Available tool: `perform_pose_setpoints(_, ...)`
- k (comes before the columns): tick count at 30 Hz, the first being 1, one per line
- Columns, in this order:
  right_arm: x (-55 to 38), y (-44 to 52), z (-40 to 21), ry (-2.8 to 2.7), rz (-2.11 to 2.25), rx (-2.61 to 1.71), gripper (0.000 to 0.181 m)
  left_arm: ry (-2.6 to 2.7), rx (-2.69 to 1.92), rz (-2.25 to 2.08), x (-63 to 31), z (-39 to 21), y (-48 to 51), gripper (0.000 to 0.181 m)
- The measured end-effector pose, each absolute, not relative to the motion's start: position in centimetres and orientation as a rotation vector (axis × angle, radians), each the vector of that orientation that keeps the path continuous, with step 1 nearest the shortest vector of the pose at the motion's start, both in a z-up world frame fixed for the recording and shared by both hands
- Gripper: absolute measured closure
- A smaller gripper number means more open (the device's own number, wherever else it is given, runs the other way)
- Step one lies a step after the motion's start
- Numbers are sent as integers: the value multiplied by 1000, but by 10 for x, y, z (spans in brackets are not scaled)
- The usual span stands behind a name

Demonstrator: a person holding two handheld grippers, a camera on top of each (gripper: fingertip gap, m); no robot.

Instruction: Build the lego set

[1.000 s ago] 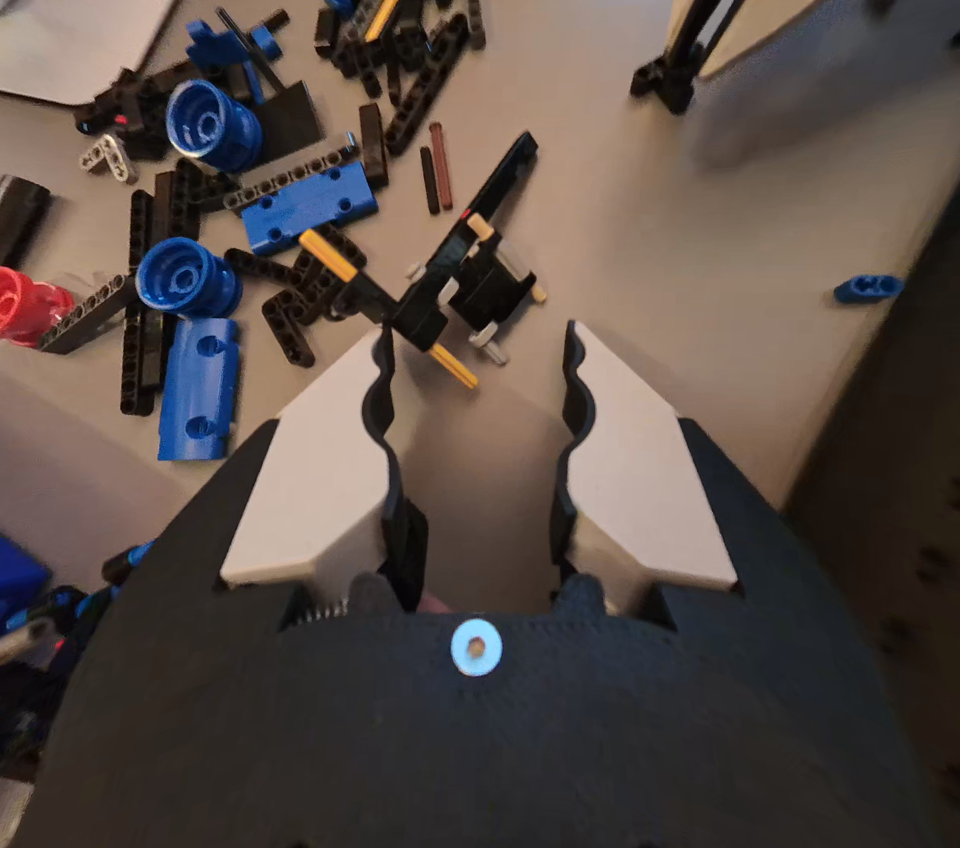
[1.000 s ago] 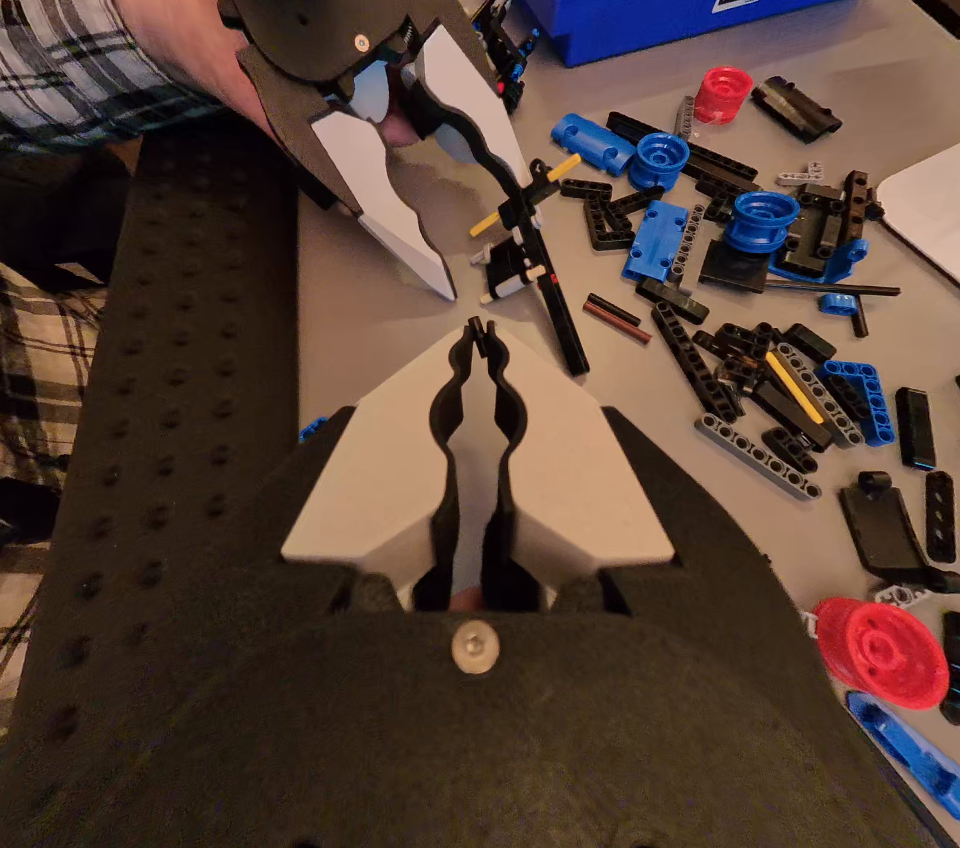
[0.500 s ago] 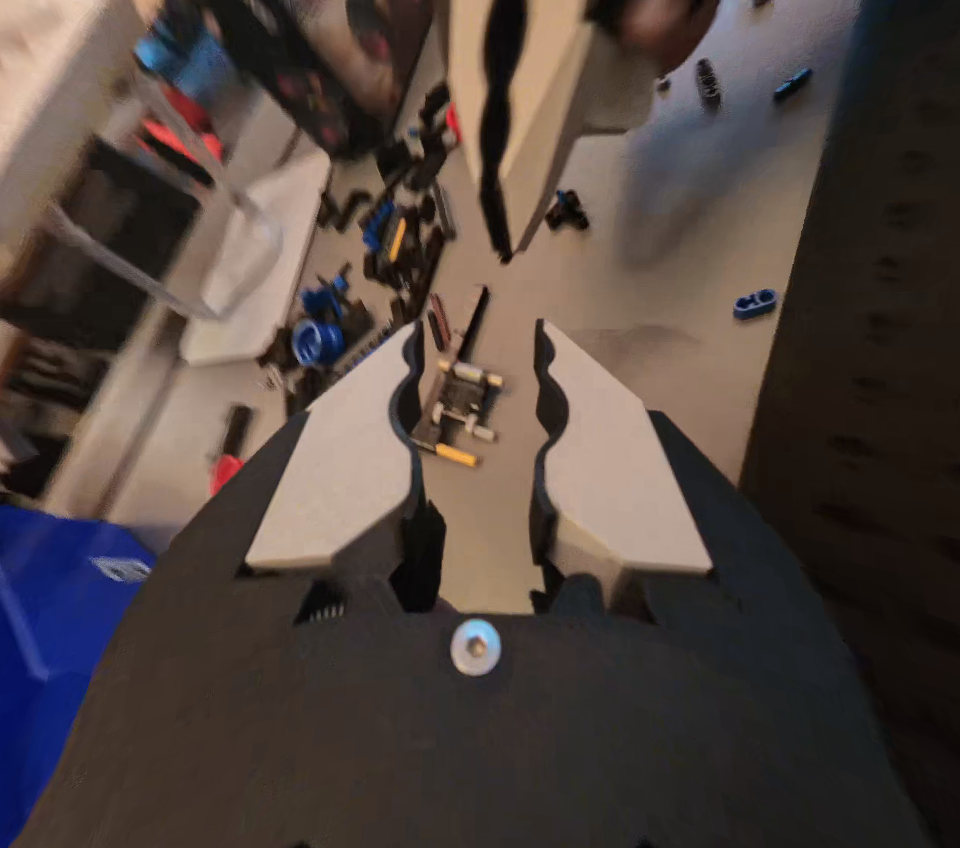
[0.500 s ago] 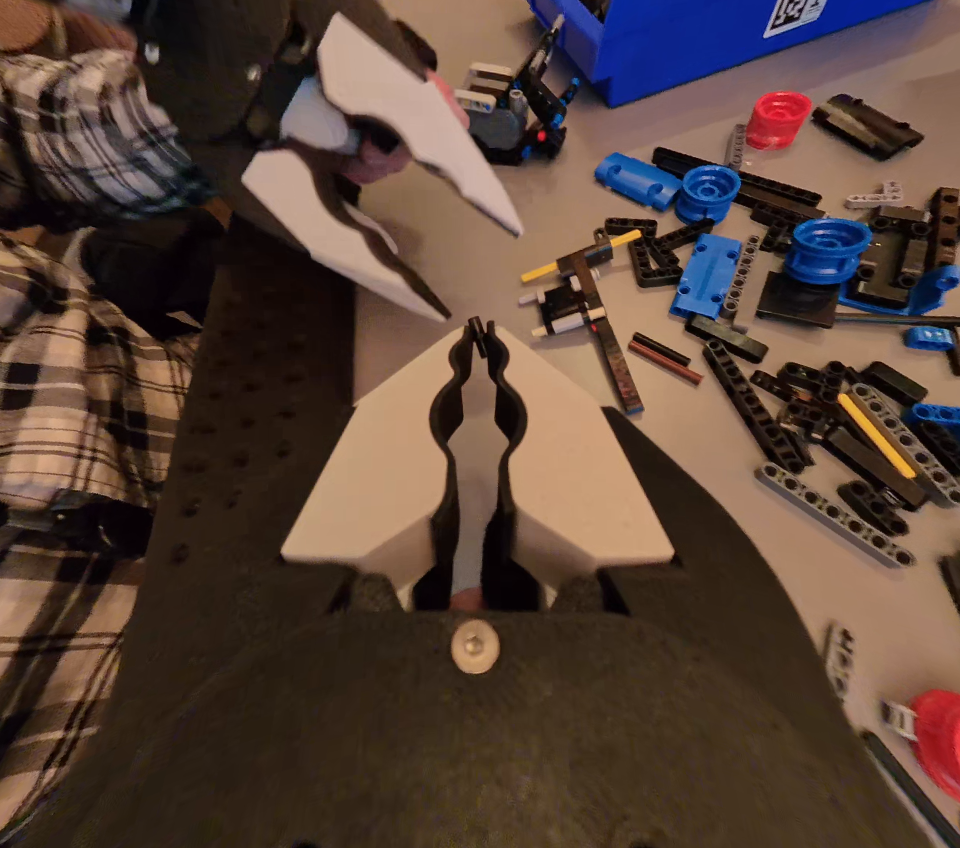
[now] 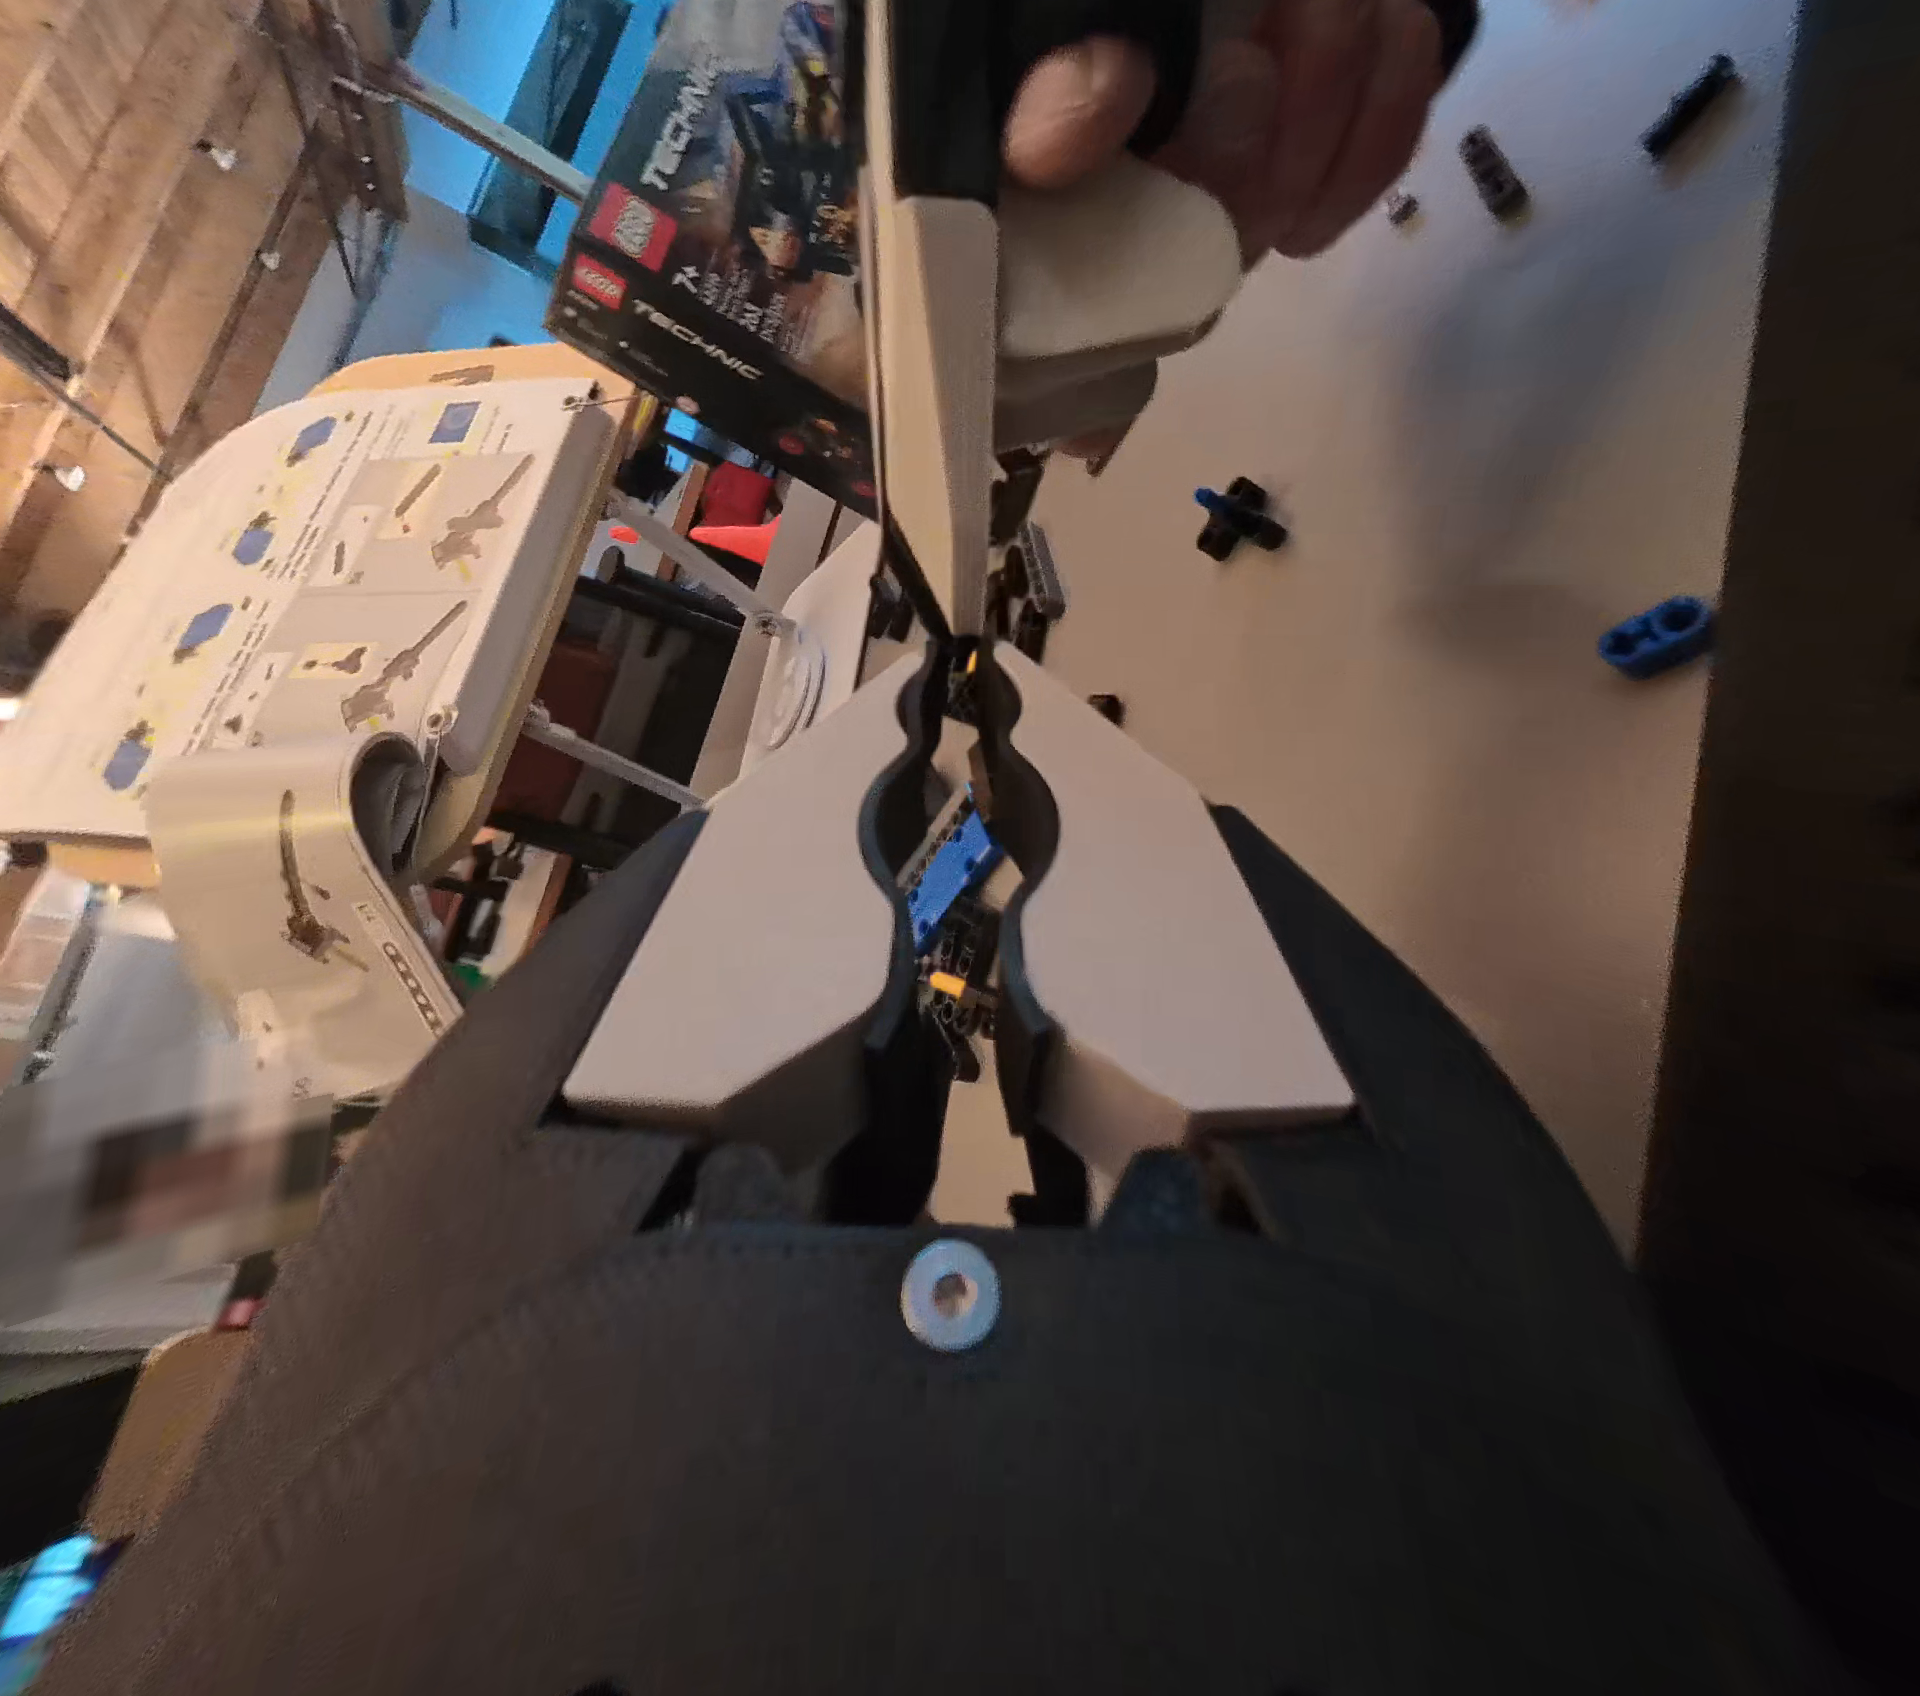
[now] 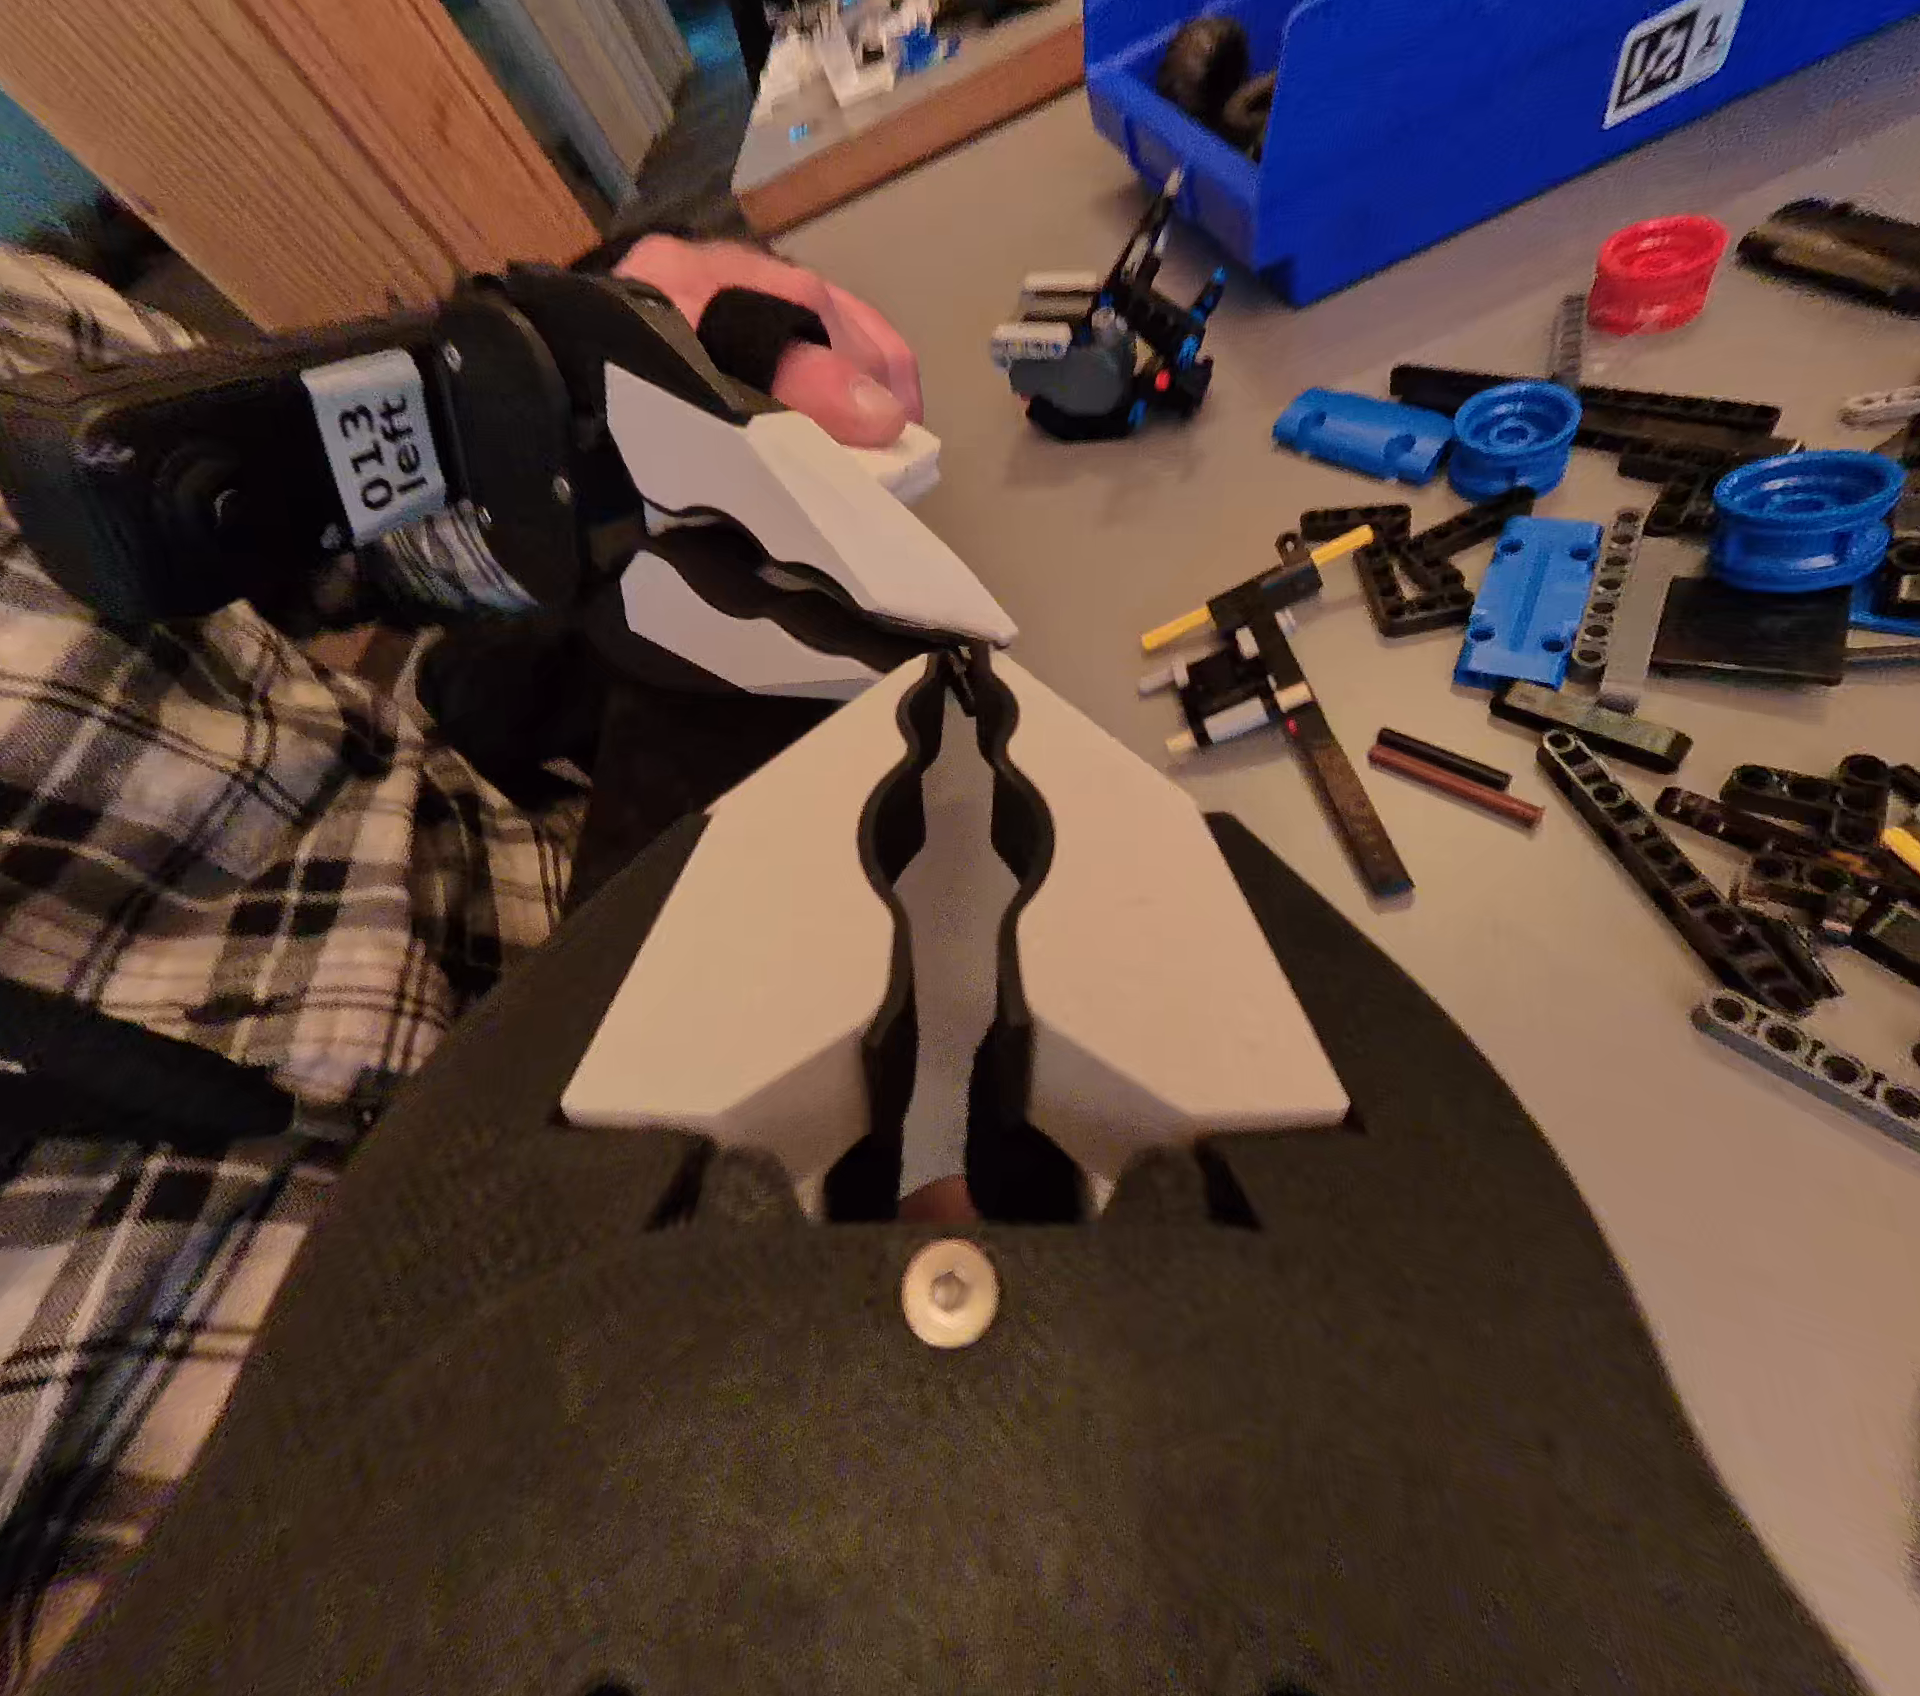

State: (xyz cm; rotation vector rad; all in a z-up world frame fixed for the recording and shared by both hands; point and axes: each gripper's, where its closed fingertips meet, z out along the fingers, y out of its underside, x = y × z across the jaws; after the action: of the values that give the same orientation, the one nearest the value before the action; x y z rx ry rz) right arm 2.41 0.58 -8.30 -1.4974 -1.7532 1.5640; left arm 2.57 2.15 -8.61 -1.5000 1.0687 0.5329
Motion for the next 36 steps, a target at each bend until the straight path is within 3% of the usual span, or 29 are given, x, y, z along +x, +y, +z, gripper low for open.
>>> perform_pose_setpoints(7, 22, 6, -61, -1596, 1669, -1400, 167, 933, -1452, 438, 24, -61, 20, 180)
perform_pose_setpoints(21, 26, 11, -54, -1567, 1626, -1324, 177, 906, -1515, 402, 22, -65, 25, 174)
perform_pose_setpoints(23, 25, 20, -60, -1586, 1545, -1341, 177, 855, -1671, 357, 5, -80, 30, 155)
perform_pose_setpoints(29, 11, 55, -97, -1738, 1191, -1413, 177, 544, -2217, 138, -49, -146, 29, 141)
perform_pose_setpoints(36, -11, 75, -144, -1924, 920, -1484, 177, 319, -2356, -83, -57, -166, 29, 148)
